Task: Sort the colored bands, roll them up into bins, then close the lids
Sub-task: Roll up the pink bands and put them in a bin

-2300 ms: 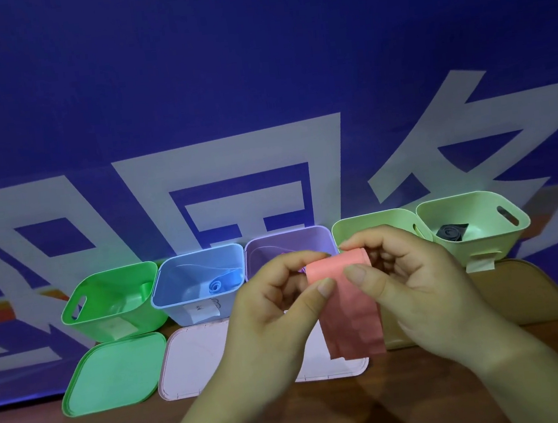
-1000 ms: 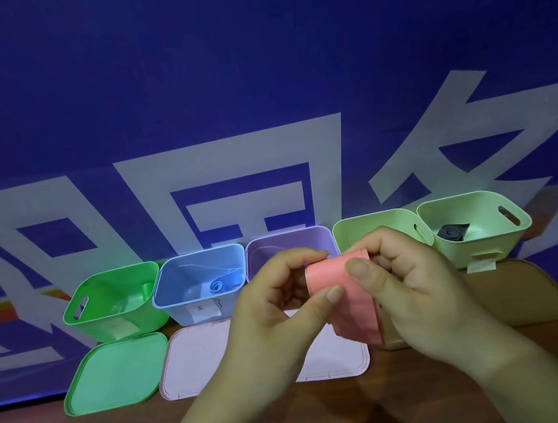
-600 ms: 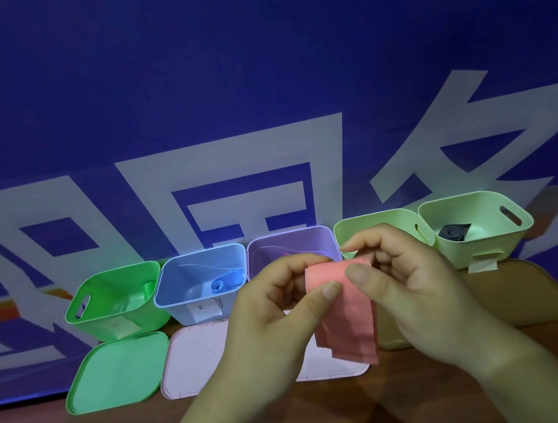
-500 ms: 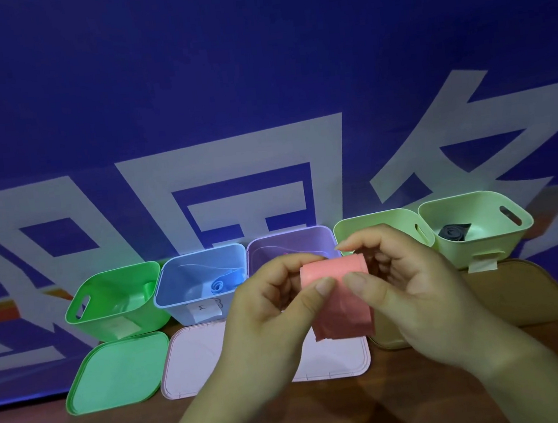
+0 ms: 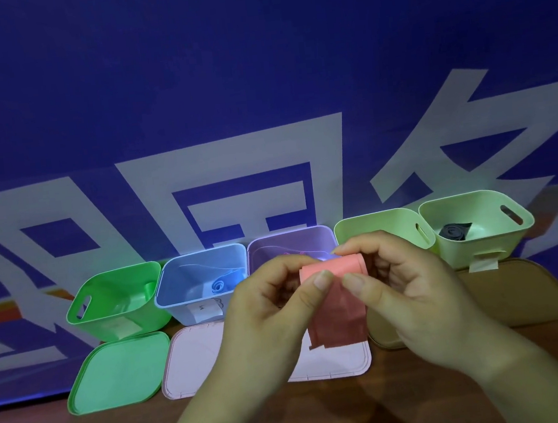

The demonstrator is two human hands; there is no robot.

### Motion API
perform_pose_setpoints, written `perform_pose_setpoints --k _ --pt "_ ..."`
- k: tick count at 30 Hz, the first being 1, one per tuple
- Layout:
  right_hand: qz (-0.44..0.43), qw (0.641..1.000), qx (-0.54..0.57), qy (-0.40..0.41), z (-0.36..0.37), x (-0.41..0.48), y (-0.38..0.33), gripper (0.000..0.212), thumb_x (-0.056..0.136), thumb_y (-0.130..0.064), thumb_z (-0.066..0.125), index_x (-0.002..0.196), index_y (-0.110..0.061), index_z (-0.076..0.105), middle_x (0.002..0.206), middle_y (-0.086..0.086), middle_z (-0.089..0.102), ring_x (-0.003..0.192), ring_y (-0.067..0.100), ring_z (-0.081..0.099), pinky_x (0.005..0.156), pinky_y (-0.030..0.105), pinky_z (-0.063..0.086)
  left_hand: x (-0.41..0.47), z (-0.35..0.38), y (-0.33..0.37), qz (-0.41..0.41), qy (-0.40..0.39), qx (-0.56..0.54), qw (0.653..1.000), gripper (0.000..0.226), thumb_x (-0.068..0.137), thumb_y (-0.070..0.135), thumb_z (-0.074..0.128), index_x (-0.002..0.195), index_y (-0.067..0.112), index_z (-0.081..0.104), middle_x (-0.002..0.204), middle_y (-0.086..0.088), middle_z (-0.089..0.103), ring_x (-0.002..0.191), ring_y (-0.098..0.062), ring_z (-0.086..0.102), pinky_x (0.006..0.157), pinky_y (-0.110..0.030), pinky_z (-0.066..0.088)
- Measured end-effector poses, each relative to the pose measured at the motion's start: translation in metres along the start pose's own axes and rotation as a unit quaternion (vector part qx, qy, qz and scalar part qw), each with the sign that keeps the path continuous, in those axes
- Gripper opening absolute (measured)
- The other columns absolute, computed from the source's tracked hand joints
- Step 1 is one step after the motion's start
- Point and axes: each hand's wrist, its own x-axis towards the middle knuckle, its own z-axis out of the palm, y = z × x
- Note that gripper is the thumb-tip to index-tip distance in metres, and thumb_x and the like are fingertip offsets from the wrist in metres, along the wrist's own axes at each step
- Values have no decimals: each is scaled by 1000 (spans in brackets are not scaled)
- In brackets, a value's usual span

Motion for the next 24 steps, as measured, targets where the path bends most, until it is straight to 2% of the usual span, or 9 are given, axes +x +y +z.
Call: perform_pose_setpoints --k 4,6,9,14,17,20,22,24 --pt "10 1000 22 5 2 0 2 27 84 -45 64 109 -38 64 99 -1 71 92 24 67 84 52 54 1 -1 -2 -4 -6 -8 1000 20 82 38 70 99 27 73 94 4 74 86 -13 68 70 -20 53" --pt "11 1000 26 4 3 0 2 29 85 -50 64 109 -35 65 97 2 71 91 28 66 83 54 54 1 -1 -4 -4 -7 -23 1000 29 78 41 71 105 30 71 103 2 74 95 -18 69 79 -28 56" --pt "20 999 32 0 3 2 1 26 87 -47 61 106 -30 66 91 5 72 85 31 66 79 54 54 0 -2 -7 5 -9 -20 1000 34 76 41 72 109 33 69 107 -1 73 100 -23 68 88 -44 57" --pt "31 999 29 3 3 4 -1 29 88 -48 55 100 -23 66 71 5 65 66 21 59 64 36 50 0 -2 -9 17 -12 -5 1000 35 77 37 74 111 35 68 111 0 71 102 -27 67 88 -53 56" --pt "39 999 16 5 4 5 -2 34 87 -51 54 95 -21 66 67 7 59 63 24 53 61 38 48 1 -3 -10 24 -8 12 1000 35 77 38 73 112 36 67 113 1 70 104 -28 66 88 -52 56" --pt "52 999 5 7 5 6 -3 34 87 -53 53 88 -21 65 64 2 57 60 16 53 59 37 50 1 -3 -11 31 -11 28 999 34 79 40 71 112 37 66 112 3 70 104 -26 66 89 -46 56" --pt "56 998 -7 10 6 6 -4 32 88 -52 54 80 -22 63 60 -4 55 57 10 51 56 31 48 1 -4 -12 33 -16 33 999 33 80 41 70 113 38 65 111 5 70 104 -25 66 88 -42 56" --pt "61 998 -9 9 5 7 -5 35 87 -54 53 76 -22 62 58 -3 54 56 10 51 56 25 47 1 -4 -12 34 -15 39 999 31 81 42 69 112 39 65 109 5 70 102 -24 66 87 -38 56"
